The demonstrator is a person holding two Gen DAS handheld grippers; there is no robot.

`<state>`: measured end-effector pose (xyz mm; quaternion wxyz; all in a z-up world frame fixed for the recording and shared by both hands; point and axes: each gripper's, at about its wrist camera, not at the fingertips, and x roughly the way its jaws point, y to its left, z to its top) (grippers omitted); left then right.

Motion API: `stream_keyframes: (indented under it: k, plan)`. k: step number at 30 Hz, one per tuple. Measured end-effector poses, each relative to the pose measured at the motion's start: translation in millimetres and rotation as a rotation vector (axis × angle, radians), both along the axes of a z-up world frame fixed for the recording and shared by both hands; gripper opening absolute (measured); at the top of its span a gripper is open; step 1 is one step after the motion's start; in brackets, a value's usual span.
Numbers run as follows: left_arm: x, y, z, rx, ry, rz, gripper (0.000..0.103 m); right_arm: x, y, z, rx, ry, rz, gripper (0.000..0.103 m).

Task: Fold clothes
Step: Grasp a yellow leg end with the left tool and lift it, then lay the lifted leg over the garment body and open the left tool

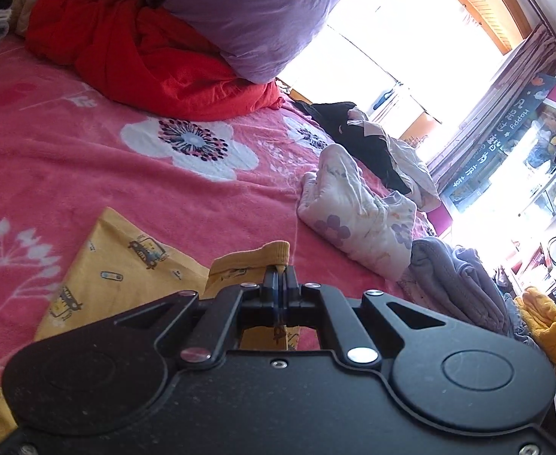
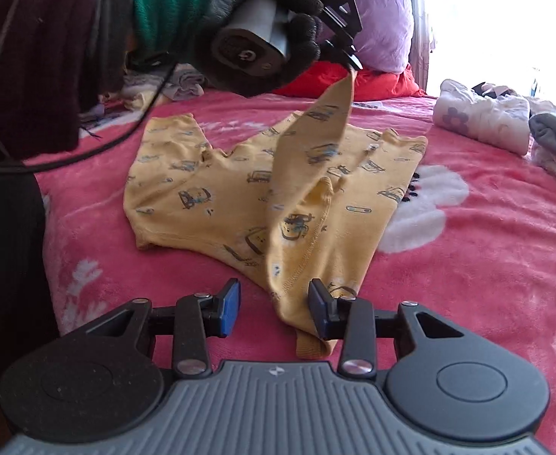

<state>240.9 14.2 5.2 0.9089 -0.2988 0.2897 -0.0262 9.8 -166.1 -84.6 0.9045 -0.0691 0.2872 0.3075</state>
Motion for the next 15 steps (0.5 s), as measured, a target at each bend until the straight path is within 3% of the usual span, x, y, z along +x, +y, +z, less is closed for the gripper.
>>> stream_keyframes:
  k: [8,15]
  plan:
    - [30.9,-17.9,-12.8,0.051,0.02,-0.049,0.0,8.5,-17.9,-0.9,0.095,0.061,-0.054,0.04]
    - [47.1,-34.1,-29.9,0.14,0.052,-0.11,0.0,1.9,-7.9,-5.5,0.034,0.039,-0.001,0.043]
